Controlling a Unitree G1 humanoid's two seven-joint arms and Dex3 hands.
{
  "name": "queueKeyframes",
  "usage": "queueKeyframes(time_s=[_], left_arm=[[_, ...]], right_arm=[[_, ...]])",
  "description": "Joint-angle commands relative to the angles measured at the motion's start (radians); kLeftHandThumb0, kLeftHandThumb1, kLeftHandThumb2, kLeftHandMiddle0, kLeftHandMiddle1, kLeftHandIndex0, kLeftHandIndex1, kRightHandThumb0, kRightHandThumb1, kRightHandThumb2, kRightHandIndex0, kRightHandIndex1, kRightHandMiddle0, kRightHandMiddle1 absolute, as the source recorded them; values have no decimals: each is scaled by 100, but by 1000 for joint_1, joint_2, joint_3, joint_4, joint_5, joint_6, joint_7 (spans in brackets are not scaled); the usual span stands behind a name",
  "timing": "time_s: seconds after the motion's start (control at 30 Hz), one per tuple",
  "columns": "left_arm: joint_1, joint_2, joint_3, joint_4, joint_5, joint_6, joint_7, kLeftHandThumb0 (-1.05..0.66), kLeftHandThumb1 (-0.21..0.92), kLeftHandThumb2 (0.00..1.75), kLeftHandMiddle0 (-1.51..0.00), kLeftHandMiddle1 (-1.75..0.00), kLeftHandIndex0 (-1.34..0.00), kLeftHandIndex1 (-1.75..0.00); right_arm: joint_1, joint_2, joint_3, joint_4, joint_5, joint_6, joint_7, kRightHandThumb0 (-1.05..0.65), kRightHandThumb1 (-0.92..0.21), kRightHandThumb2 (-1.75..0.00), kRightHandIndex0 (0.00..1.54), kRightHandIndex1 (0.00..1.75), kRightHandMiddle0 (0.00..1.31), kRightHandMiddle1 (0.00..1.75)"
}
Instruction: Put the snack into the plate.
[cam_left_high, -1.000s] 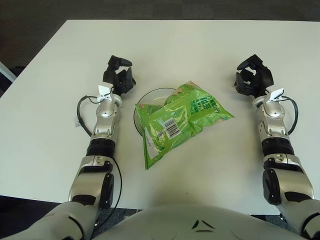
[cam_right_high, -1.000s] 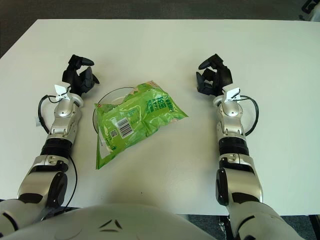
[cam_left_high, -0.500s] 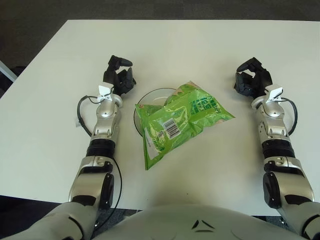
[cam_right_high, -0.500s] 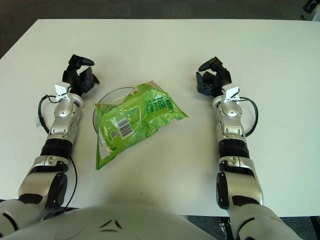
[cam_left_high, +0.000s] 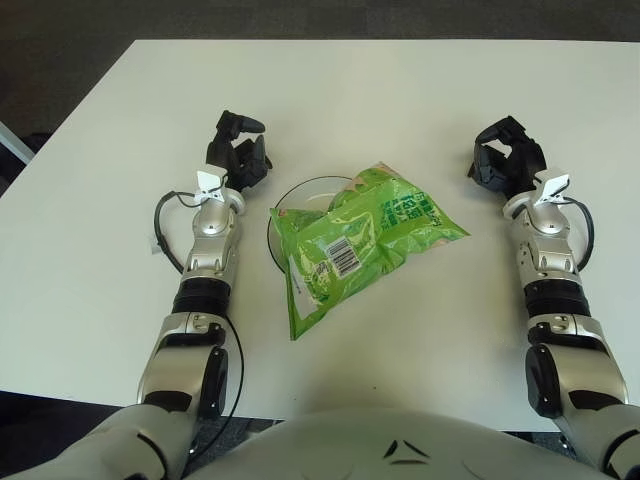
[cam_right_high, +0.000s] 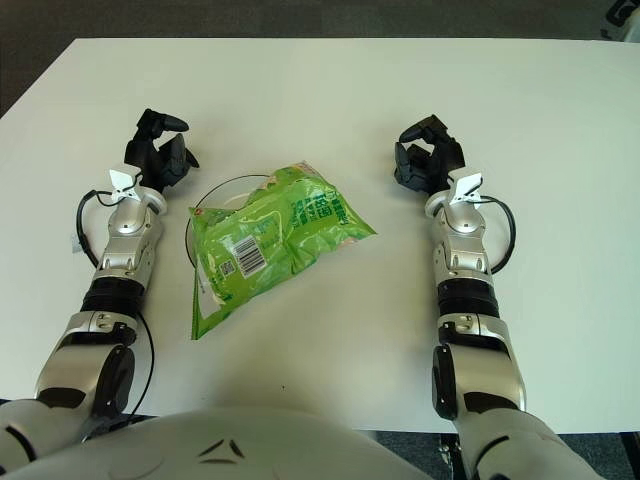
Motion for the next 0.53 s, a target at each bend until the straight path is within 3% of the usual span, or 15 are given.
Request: queueKeyframes(time_s=[0.0,0.5], left_arm=[[90,-40,-8,43,7,7,6,-37,76,72,-84,-175,-30,-175],[52,-40,-7,114,12,-10,9,-37,76,72,-84,-175,-30,-175]], right_arm=[[99,51,27,55,-13,79,9,-39,-63,-90,84,175,38,175],[53,44,27,136,-24,66,2,-39,-64,-89,84,175,38,175]])
